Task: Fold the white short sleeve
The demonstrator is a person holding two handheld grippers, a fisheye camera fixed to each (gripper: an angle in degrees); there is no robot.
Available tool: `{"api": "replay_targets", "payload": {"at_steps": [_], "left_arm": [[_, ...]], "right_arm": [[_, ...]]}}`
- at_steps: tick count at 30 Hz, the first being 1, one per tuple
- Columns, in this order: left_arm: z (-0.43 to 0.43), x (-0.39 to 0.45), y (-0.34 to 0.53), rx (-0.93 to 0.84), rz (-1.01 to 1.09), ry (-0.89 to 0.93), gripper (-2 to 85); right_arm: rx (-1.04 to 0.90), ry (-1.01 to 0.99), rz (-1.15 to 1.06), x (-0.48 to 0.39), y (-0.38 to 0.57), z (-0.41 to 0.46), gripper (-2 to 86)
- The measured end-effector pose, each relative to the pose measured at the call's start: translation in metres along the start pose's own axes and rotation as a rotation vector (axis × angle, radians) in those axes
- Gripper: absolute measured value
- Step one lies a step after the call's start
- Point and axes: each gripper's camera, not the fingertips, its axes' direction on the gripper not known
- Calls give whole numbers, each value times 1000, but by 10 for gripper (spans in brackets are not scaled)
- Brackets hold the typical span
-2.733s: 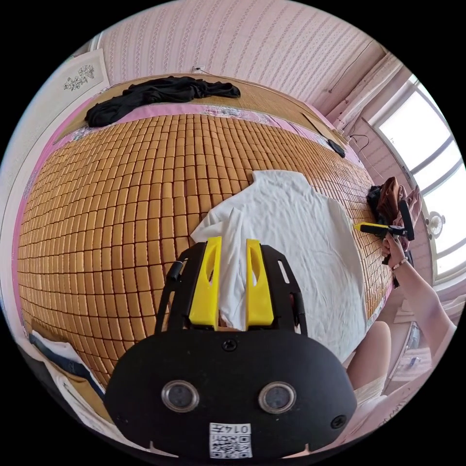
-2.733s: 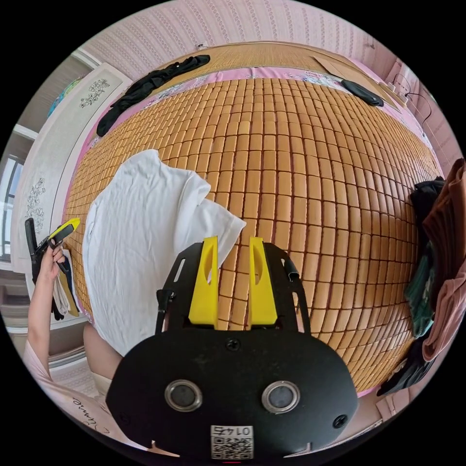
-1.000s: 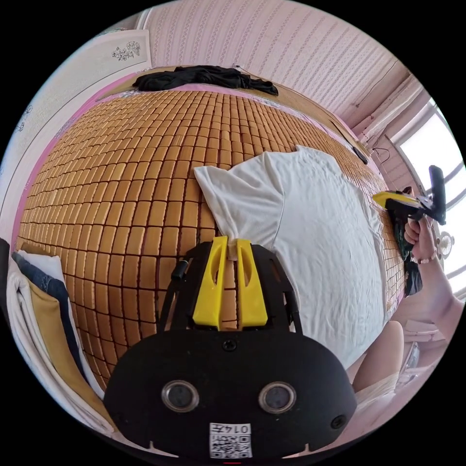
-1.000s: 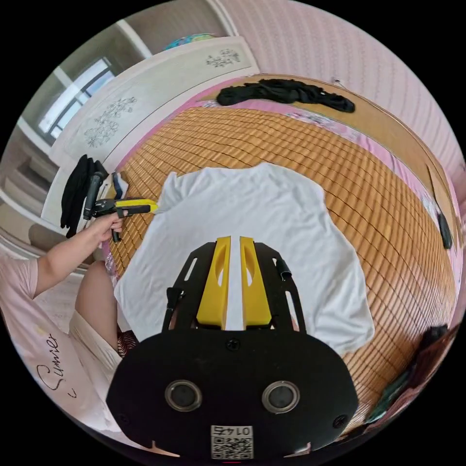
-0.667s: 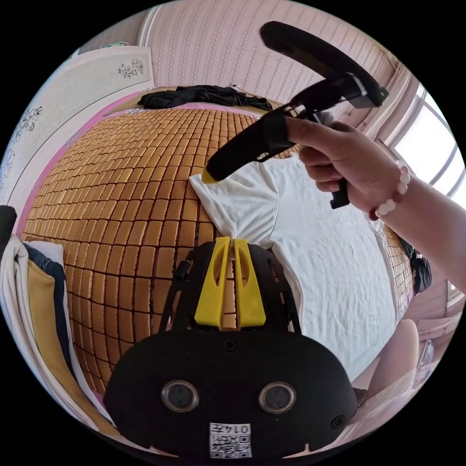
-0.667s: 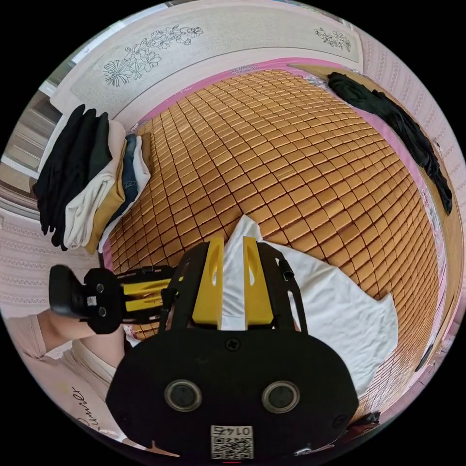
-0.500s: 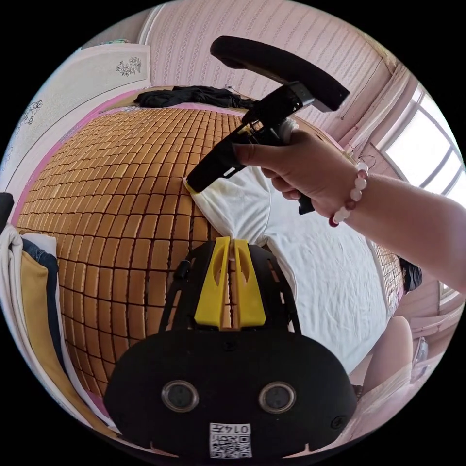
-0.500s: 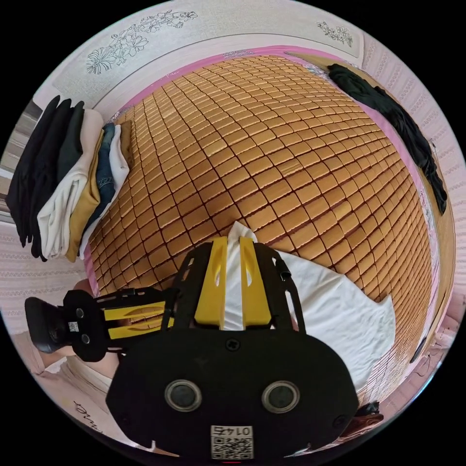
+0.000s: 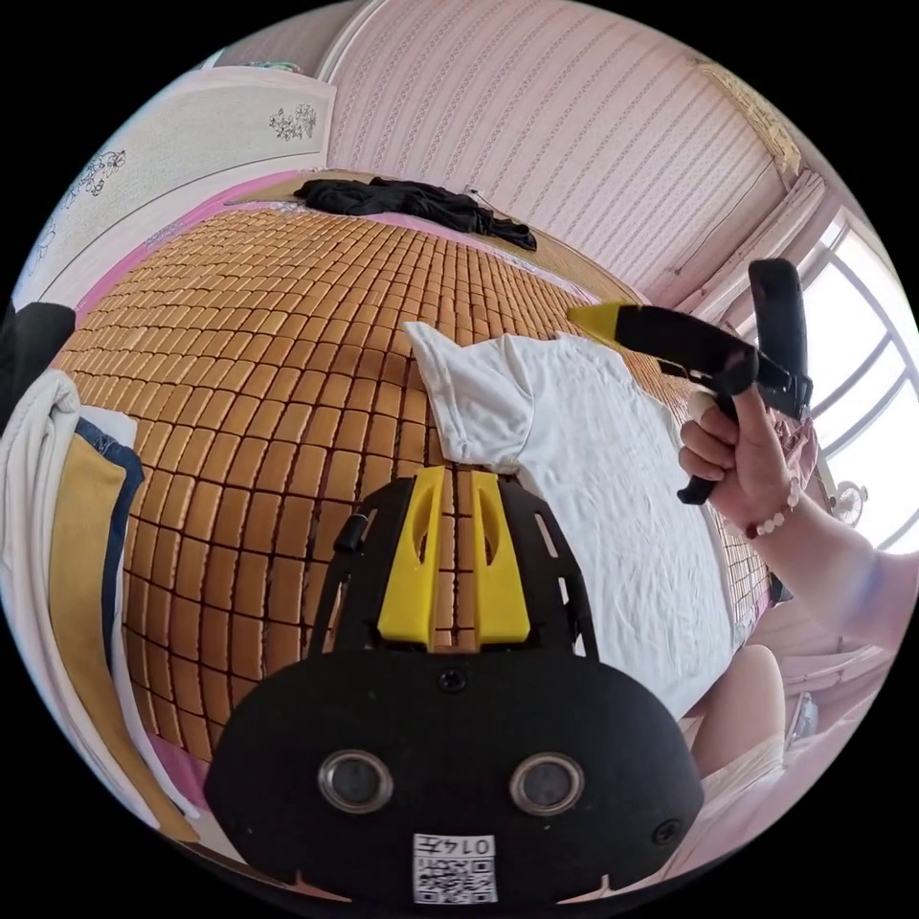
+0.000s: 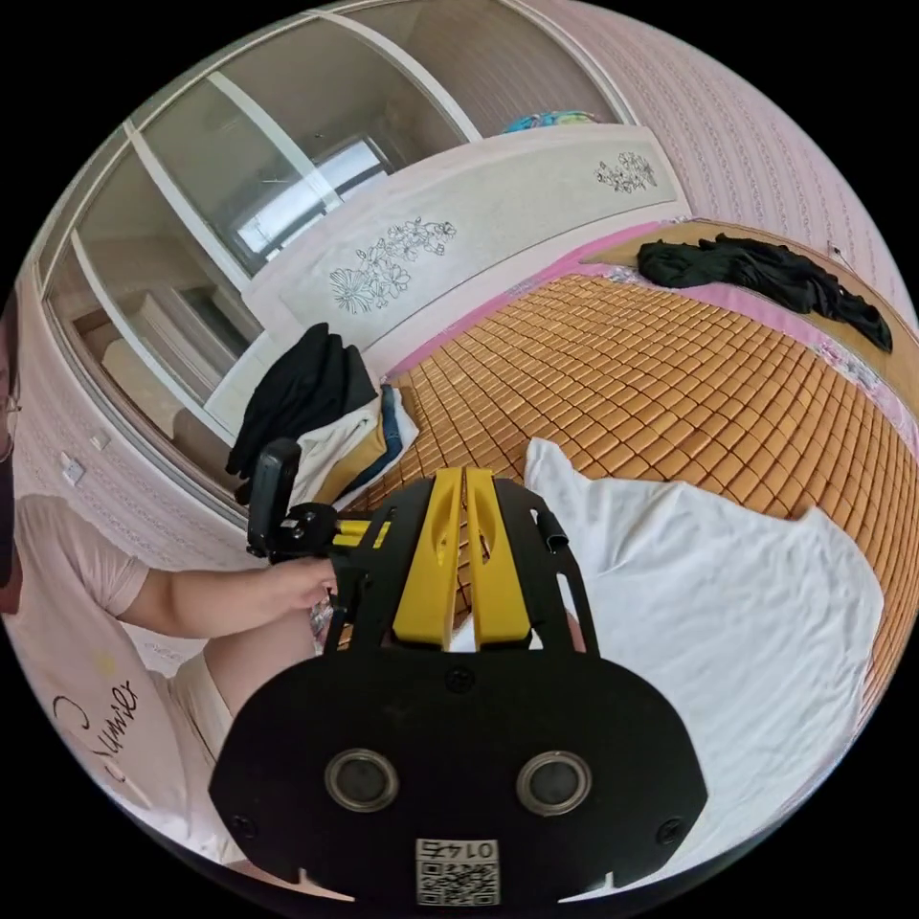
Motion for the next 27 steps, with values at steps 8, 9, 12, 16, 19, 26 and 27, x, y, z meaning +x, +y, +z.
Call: {"api": "replay_targets", "payload": {"at_steps": [8, 9, 12, 16, 19, 26, 27], "left_arm": [[31, 13, -37, -101, 29, -84, 70], [32, 13, -38, -96, 30, -109, 58], [29, 15, -42, -170, 49, -39, 7], [18, 23, -25, -166, 61, -30, -6], [17, 24, -22, -131, 54, -18, -7], [17, 34, -32, -122, 56, -45, -3], [17, 35, -32, -120, 54, -46, -2]], "right_arm": [[-193, 96, 76, 25, -25, 38, -1], [-221, 122, 56, 21, -35, 52, -1], [-287, 169, 22, 15, -59, 83, 3], [-354, 293, -32, 17, -79, 116, 26], [-446, 372, -94, 21, -82, 141, 40], [-431, 463, -114, 16, -89, 140, -6], [-426, 461, -86, 19, -92, 138, -7]]}}
